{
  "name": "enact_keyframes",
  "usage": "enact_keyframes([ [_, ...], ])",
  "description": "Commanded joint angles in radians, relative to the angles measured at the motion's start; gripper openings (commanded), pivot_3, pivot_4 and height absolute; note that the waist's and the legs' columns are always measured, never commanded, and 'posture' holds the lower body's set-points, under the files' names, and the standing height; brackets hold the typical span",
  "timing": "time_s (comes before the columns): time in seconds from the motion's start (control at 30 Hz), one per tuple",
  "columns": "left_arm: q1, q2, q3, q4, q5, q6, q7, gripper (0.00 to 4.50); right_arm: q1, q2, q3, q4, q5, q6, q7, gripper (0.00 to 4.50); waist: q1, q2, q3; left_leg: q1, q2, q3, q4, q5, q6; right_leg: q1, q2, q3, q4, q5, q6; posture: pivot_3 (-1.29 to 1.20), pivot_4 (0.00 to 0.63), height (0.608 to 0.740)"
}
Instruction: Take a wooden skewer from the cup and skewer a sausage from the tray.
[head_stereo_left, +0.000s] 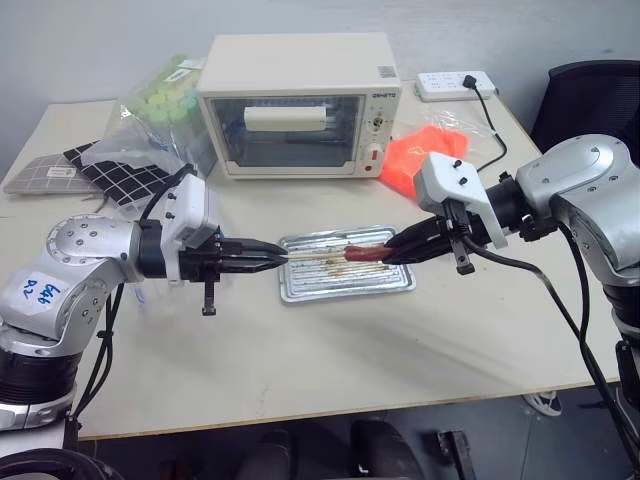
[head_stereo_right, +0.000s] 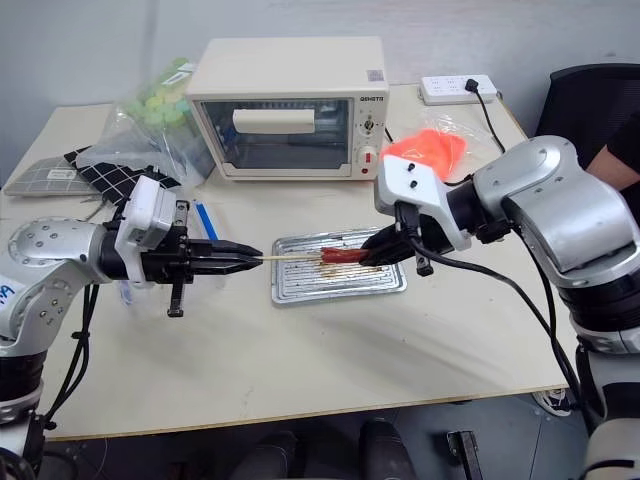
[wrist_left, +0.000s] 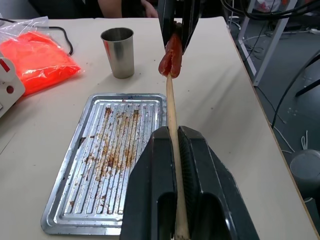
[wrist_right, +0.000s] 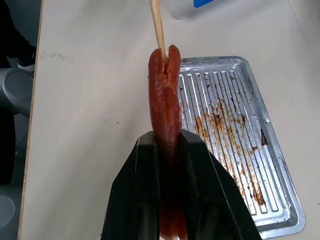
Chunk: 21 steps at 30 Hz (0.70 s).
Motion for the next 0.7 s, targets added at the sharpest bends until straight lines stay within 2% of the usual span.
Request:
enact_keyframes([
  [0.03, -0.019, -0.003, 0.004, -0.006, 0.008, -0.018, -0.004, 0.0, -0.032, -0.008, -0.05, -0.041, 0.024, 0.01, -0.011, 0.36, 0.0, 0.0, 0.0, 0.0, 0.0, 0.0, 0.0, 0.0, 0.0, 0.0, 0.0, 0.0, 0.0, 0.0, 0.0, 0.0, 0.15, 0.74],
  [0.4, -0.064, -0.056, -0.042, 0.0, 0.016, -0.017, -0.004, 0.0, -0.087, 0.037, -0.065, -0.042, 0.086, 0.07, -0.061, 0.36, 0.0, 0.0, 0.0, 0.0, 0.0, 0.0, 0.005, 0.0, 0.0, 0.0, 0.0, 0.0, 0.001, 0.0, 0.0, 0.0, 0.15, 0.74],
  [0.7, -0.12, -0.147, -0.095, 0.021, 0.04, -0.025, 0.01, 0.0, -0.178, 0.111, -0.093, -0.024, 0.15, 0.154, -0.11, 0.36, 0.002, 0.0, 0.0, -0.001, 0.0, 0.0, 0.008, 0.0, 0.0, 0.0, 0.0, 0.0, 0.001, 0.0, 0.0, 0.0, 0.15, 0.74],
])
